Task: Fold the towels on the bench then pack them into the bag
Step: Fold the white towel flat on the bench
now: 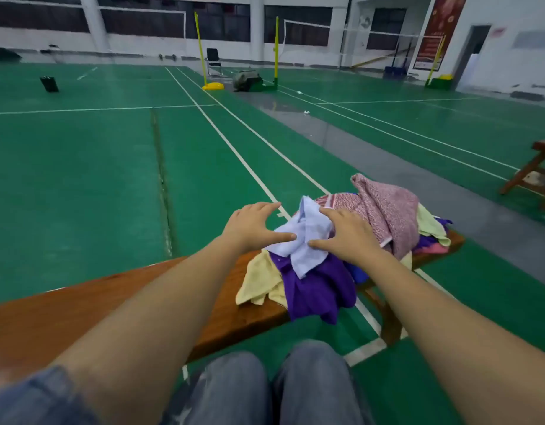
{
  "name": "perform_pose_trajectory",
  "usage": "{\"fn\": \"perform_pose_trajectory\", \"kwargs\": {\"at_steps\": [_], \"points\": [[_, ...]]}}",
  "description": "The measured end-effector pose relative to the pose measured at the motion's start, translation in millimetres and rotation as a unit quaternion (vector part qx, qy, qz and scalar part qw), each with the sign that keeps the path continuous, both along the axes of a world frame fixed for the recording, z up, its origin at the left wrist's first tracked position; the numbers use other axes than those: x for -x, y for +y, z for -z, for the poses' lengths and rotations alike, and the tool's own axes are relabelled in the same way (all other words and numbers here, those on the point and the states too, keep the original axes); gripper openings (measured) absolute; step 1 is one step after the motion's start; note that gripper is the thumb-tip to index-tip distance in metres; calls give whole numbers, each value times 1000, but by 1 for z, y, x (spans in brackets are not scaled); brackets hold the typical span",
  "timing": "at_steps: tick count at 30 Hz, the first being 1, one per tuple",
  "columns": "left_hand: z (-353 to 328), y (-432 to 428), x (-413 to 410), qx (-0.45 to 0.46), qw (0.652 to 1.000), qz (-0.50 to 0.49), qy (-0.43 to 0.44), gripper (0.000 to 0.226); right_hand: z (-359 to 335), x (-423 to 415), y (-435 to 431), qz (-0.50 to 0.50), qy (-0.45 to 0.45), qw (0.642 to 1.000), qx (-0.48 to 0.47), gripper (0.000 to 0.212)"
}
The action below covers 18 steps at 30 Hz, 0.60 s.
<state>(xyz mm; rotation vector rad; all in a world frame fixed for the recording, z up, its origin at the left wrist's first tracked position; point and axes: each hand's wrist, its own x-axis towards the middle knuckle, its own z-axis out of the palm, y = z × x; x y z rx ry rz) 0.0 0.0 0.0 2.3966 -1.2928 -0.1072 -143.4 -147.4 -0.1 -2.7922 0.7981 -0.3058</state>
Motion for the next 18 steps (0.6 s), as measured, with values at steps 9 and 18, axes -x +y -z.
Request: {"fn": "perform_pose_trajectory", "kwargs": {"at_steps": [9,18], "points": [[52,-49,-9,-43,998,33,24,84,42,-23,-26,10,3,1000,-14,81],[90,-76,-35,-22,999,-24,-5,48,62,-53,-38,58,-31,991,114,33]]}}
